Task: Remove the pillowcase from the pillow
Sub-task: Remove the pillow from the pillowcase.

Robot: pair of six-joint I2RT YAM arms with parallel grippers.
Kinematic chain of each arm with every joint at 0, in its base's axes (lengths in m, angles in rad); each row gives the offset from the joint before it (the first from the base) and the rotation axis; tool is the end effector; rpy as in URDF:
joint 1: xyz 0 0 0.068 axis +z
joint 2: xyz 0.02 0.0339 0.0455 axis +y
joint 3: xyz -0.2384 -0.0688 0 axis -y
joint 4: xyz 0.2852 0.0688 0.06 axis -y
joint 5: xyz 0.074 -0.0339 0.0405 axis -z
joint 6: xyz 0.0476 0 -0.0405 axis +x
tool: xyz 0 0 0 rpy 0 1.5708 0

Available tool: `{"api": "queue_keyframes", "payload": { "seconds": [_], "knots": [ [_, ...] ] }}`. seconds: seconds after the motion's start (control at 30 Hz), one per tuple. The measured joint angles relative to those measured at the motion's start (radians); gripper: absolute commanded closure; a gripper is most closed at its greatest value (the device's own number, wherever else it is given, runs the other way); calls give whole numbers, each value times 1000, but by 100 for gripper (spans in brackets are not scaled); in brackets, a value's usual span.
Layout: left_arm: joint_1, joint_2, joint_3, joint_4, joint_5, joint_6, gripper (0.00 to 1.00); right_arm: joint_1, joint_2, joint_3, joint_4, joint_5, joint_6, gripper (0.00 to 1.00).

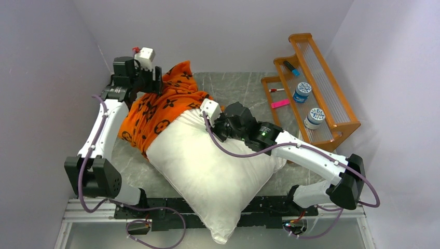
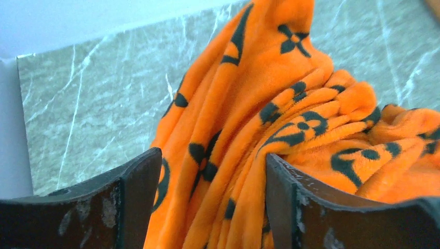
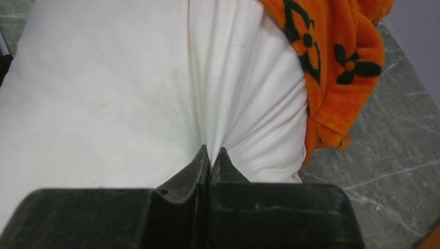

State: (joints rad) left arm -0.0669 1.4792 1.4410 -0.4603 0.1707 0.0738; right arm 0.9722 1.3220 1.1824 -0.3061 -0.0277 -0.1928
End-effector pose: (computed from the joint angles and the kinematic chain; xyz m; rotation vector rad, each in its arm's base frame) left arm 0.3903 -0.0343 0.3422 0.2497 2.0507 -0.1723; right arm 0.2028 0.2996 0.3119 -1.1458 1.7067 0.5187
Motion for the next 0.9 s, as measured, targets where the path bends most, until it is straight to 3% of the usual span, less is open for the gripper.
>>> {"api": "queue_keyframes", "payload": {
  "seconds": [0.1,0.23,0.6,0.9],
  "knots": [
    [20,-53,-20,47,67,-2,9,0,0,0,-19,-3,-11,100],
    [0,-93,-23,109,137,6,4,-2,0,3,-42,2,-22,100],
    [-338,-197,-166,137,124,182,3,-2,10,21,-63,-2,-32,100],
    [-424,-151,-194,132,95,265,3,-2,31,40,-78,-4,-39,100]
  ]
}}
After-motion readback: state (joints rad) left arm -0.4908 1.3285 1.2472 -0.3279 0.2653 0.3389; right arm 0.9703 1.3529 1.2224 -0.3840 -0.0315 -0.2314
